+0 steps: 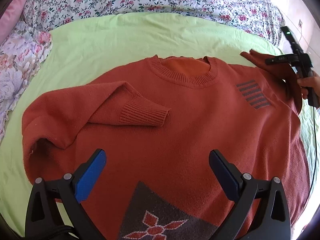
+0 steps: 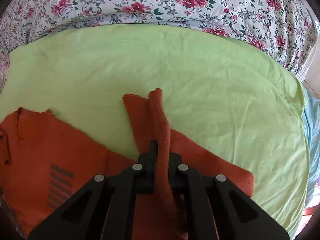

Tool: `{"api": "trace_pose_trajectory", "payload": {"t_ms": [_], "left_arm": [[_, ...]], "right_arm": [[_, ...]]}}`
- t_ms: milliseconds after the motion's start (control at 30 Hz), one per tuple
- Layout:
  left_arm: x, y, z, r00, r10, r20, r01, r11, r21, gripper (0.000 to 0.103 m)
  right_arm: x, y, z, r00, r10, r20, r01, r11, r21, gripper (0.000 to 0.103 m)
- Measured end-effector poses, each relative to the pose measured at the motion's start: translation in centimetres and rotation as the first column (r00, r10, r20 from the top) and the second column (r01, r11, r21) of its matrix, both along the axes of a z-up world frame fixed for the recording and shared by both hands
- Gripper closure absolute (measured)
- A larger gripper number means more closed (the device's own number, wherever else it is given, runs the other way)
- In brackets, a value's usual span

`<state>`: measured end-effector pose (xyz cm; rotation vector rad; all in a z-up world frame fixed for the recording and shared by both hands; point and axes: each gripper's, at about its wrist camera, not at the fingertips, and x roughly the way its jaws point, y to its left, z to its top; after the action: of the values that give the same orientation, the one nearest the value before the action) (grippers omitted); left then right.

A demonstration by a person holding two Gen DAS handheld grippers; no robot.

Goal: Fold small clothes
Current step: 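Grasp the sweater's sleeve cuff with the right gripper and lift it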

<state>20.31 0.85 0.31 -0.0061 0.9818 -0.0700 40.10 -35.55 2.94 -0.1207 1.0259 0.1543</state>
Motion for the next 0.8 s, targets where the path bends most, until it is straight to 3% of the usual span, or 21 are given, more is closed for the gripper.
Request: {"api": "trace_pose_trajectory", "payload": {"t_ms": [167, 267, 367, 533, 633, 800], "left_arm": [[-0.5, 0.7, 0.0, 1.0, 0.018, 0.003, -0.018, 0.999, -0.028, 0.001], [-1.3, 1.2, 0.0, 1.0, 0.02, 0.006, -0.02, 0.998, -0.054, 0.001], [-2.2, 1.9, 0.2, 1.0, 0.027, 0.012, -0.026, 0.996, -0.085, 0.001], [-3.4, 3.6, 0.4, 0.999, 0.036, 0.011, -0.034, 0.981, -0.189, 0.001], [-4.1, 4.4, 0.6, 0.999, 0.04, 0.017, -0.036, 0.978, -0.204, 0.001], [-3.9, 5.6, 0.4, 0.999, 0.043, -0.004, -0.043, 0.958, -0.285, 0.001]], "right_arm": [[-5.0, 2.7, 2.5, 0.995, 0.062, 0.075, -0.073, 0.986, 0.151, 0.098], [-8.2, 5.5, 3.3, 0.989, 0.101, 0.109, -0.128, 0.954, 0.271, 0.098], [-10.8, 9.2, 3.2, 0.981, 0.143, 0.135, -0.185, 0.898, 0.398, 0.098], [-14.4, 16.7, 1.1, 0.961, 0.237, 0.147, -0.278, 0.785, 0.554, 0.098], [-15.3, 20.5, -0.7, 0.95, 0.29, 0.116, -0.298, 0.73, 0.615, 0.098], [-16.7, 23.7, -3.6, 0.925, 0.378, 0.033, -0.307, 0.693, 0.652, 0.094]]}}
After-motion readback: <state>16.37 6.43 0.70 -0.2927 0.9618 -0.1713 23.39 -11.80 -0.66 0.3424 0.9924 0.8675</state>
